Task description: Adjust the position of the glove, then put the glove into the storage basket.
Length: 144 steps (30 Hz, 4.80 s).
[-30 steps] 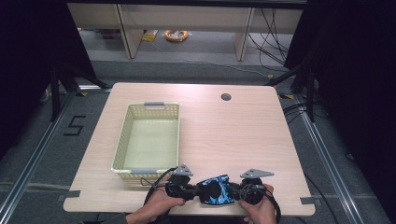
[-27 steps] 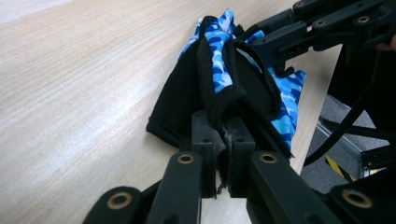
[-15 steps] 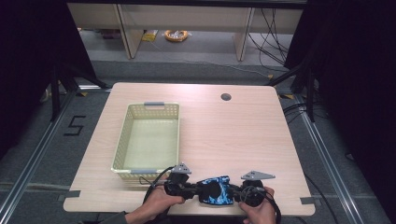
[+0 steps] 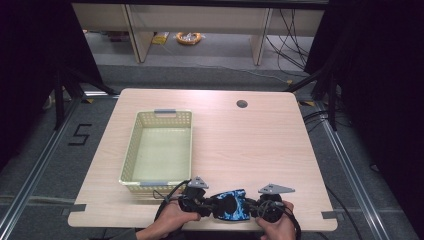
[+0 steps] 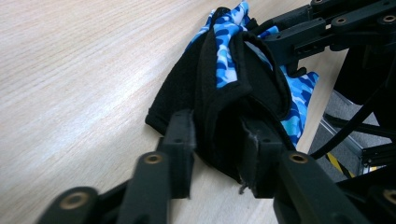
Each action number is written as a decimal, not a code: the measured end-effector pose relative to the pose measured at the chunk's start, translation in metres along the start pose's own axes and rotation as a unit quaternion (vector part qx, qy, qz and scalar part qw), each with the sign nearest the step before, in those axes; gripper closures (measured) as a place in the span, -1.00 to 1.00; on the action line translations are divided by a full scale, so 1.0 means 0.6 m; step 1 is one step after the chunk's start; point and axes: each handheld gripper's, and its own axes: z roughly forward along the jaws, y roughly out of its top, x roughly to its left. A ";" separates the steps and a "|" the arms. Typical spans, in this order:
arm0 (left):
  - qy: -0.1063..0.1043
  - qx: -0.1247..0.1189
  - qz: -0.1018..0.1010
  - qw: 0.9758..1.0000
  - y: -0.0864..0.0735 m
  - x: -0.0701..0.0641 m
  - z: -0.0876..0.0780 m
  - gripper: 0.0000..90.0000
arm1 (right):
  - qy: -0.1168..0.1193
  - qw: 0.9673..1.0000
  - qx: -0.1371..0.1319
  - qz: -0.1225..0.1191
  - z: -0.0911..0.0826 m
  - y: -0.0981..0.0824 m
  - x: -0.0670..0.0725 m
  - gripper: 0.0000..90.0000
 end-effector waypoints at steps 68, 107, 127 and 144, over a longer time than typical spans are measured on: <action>0.063 -0.115 -0.019 0.991 0.085 0.091 -0.259 0.87 | 0.063 0.988 -0.090 -0.107 -0.010 0.256 0.137 0.84; 0.097 -0.054 -0.100 0.989 0.014 0.234 -0.290 0.85 | 0.083 0.993 0.007 -0.087 0.175 0.304 0.203 0.84; 0.126 0.005 -0.080 0.989 0.012 0.242 -0.289 0.32 | 0.063 0.993 0.045 -0.093 0.205 0.283 0.206 0.83; 0.143 -0.037 -0.086 0.985 0.027 0.201 -0.313 -0.17 | 0.056 0.991 0.068 -0.096 0.202 0.285 0.200 0.81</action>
